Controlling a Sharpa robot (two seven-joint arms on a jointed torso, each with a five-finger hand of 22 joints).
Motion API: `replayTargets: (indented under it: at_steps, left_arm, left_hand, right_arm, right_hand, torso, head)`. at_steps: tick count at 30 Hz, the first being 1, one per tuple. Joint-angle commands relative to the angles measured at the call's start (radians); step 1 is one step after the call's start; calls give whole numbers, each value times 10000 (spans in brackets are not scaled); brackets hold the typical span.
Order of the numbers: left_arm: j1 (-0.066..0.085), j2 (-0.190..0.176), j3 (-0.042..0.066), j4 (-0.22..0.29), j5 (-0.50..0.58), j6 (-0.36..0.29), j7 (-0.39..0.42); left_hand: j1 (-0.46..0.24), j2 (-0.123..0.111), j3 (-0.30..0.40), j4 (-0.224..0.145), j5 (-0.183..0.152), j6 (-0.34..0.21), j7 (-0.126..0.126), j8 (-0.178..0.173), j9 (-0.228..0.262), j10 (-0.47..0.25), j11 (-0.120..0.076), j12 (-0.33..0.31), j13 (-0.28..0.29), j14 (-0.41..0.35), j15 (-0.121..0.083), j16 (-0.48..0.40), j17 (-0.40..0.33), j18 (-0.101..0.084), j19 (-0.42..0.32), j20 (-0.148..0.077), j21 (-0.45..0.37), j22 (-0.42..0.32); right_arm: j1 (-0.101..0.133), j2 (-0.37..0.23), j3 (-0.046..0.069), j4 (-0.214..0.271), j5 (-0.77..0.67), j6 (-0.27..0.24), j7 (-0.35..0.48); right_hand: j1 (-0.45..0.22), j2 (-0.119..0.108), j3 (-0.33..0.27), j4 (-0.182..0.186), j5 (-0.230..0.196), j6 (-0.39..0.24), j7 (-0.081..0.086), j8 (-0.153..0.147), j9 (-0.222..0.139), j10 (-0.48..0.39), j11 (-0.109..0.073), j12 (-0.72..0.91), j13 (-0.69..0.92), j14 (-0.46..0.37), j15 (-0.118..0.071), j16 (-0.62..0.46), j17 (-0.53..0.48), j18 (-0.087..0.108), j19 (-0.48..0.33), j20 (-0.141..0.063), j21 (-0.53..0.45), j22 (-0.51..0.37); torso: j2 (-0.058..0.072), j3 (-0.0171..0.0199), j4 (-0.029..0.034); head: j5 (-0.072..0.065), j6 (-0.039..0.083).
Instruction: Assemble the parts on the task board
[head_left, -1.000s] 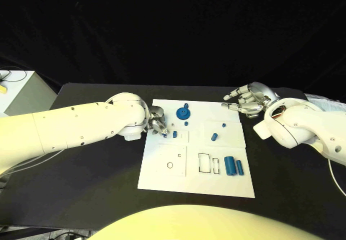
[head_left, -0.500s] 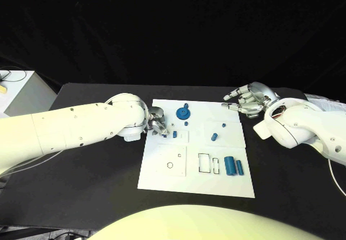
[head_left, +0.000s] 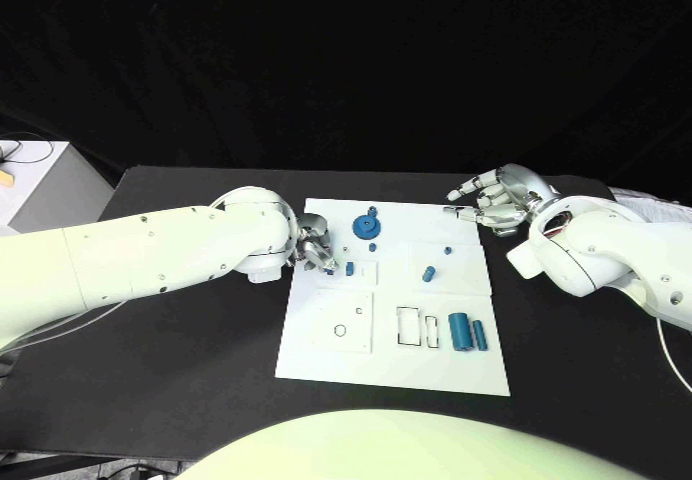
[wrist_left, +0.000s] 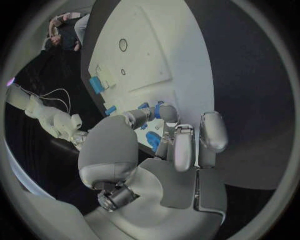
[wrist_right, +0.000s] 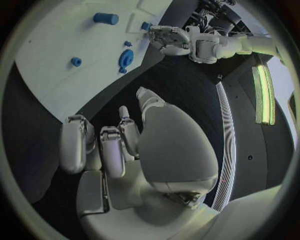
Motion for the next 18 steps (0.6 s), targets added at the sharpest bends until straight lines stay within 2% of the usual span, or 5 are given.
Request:
replayTargets:
  at_steps: [1, 10, 18]
  left_arm:
    - [-121, 30, -84, -32, 49, 455, -94]
    - [-163, 69, -84, -97, 57, 545, -94]
    - [-173, 80, -84, -125, 74, 638, -97]
  left_hand:
    - [-128, -25, 1416, -1463, 13, 187, -232, 71, -6, 21, -3, -24, -6, 764, -72, 5, 1623, -102, 39, 15, 40, -5]
    - [-659, -276, 1060, -1177, -5, 192, -305, 166, -82, 26, -47, 16, 18, 768, -102, 16, 1653, -98, 10, 44, -1, -29]
    - [-850, -375, 939, -1058, 0, 208, -331, 186, -129, 17, -65, 31, 25, 770, -118, 19, 1663, -95, 4, 45, -18, -42]
  right_arm:
    - [-5, -3, 2, -4, -55, 78, 97]
    - [-5, -5, 2, -18, -55, 61, 87]
    - [-5, -4, 2, -27, -55, 54, 76]
  right_hand:
    - [-97, -13, 1, 34, 64, -84, 17, 40, -13, -58, 1, -51, 568, 858, 75, -57, 1969, 103, -69, -17, -60, 956]
    - [-152, -11, 2, 21, 72, -96, 16, 55, -14, -77, 0, -70, 542, 851, 75, -69, 1946, 107, -75, -17, -87, 945]
    - [-148, -9, 10, 12, 80, -101, 15, 57, -14, -82, -1, -76, 535, 844, 74, -80, 1924, 119, -99, -17, -140, 915]
  torso:
    - [2, 5, -6]
    - [5, 2, -8]
    - [4, 0, 0]
  head:
    - [-1, 2]
    - [-19, 2]
    - [-33, 2]
